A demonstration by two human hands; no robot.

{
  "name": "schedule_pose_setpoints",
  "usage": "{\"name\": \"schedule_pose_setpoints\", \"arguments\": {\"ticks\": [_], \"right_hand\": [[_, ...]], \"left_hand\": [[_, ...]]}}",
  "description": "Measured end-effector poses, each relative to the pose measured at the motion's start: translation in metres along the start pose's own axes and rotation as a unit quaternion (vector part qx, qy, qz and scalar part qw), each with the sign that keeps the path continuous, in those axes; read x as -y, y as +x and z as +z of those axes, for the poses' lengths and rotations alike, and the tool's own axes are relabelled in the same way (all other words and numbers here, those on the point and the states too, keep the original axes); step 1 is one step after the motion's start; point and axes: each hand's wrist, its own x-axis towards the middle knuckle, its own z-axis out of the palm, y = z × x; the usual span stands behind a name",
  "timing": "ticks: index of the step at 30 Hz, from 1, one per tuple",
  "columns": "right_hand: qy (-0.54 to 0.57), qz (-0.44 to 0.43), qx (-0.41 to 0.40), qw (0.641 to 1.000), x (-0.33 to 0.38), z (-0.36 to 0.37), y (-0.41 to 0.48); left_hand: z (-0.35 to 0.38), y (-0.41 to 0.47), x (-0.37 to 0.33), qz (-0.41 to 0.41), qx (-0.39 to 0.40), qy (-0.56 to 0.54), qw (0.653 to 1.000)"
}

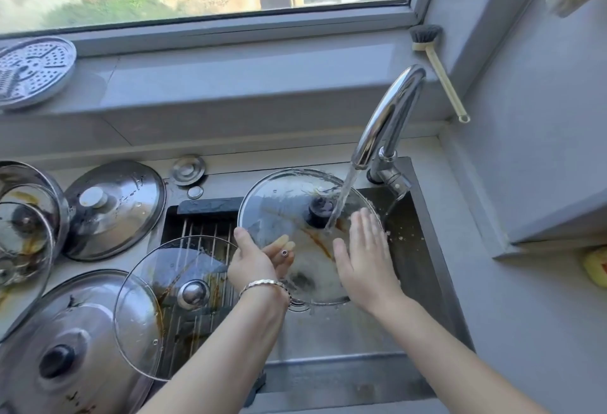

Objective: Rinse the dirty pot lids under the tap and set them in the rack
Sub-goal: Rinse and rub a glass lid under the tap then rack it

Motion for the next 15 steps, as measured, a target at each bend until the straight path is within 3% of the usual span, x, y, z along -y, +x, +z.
{"name": "schedule_pose_setpoints", "arguments": {"ticks": [7, 13, 15], "right_hand": [[0.084, 0.012, 0.018, 0.996, -0.010, -0.026, 0.041], [0.107, -0.022, 0.135, 0.985, 0.008, -0.050, 0.057], [0.056, -0.064, 0.147, 0.986, 0.022, -0.045, 0.052]], "left_hand": [[-0.012, -0.006, 0.004, 0.023, 0.070, 0.109, 0.991], [-0.008, -0.002, -0.001, 0.043, 0.093, 0.155, 0.982], [-0.004, 0.002, 0.000, 0.050, 0.097, 0.177, 0.978]]}}
